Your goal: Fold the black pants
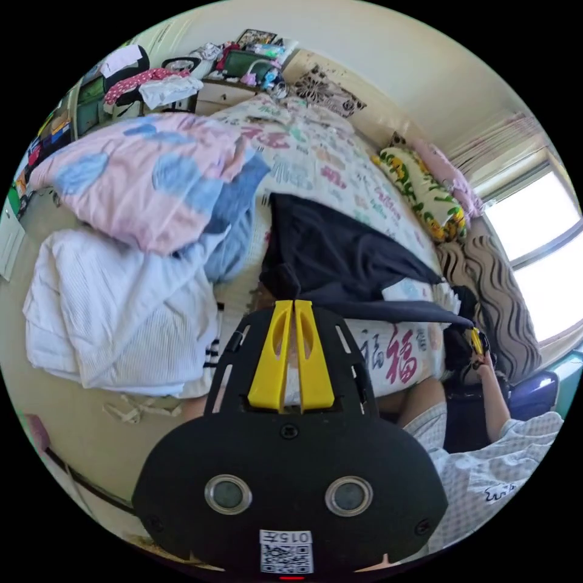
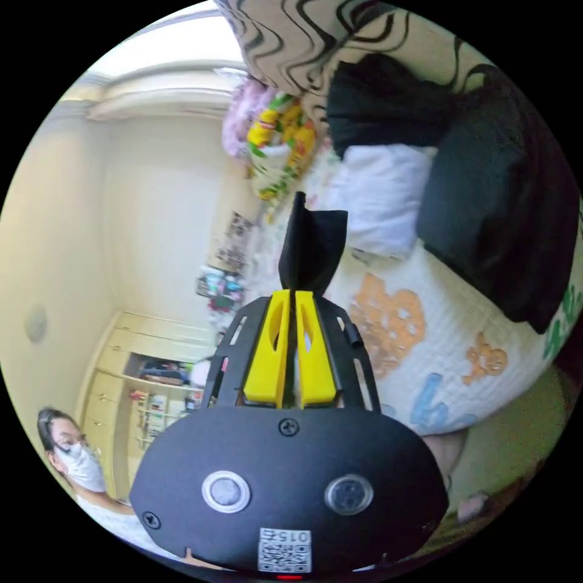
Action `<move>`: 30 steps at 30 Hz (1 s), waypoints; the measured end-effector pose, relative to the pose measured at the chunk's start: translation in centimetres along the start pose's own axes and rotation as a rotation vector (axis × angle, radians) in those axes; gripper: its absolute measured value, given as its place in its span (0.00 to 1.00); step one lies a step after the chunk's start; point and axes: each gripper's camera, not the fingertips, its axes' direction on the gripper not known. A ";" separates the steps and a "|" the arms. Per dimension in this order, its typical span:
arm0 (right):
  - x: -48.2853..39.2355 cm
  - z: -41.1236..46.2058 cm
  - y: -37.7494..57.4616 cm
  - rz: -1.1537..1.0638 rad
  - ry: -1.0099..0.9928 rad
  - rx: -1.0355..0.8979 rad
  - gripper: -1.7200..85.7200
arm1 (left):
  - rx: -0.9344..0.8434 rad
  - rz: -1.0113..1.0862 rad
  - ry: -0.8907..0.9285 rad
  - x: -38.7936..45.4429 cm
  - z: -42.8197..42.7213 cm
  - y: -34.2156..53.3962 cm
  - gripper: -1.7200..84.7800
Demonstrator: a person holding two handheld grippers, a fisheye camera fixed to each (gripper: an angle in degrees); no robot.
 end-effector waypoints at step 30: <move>-8.6 5.7 1.7 -0.543 0.585 -0.068 0.14 | -0.398 0.403 0.671 34.4 49.1 -15.7 0.24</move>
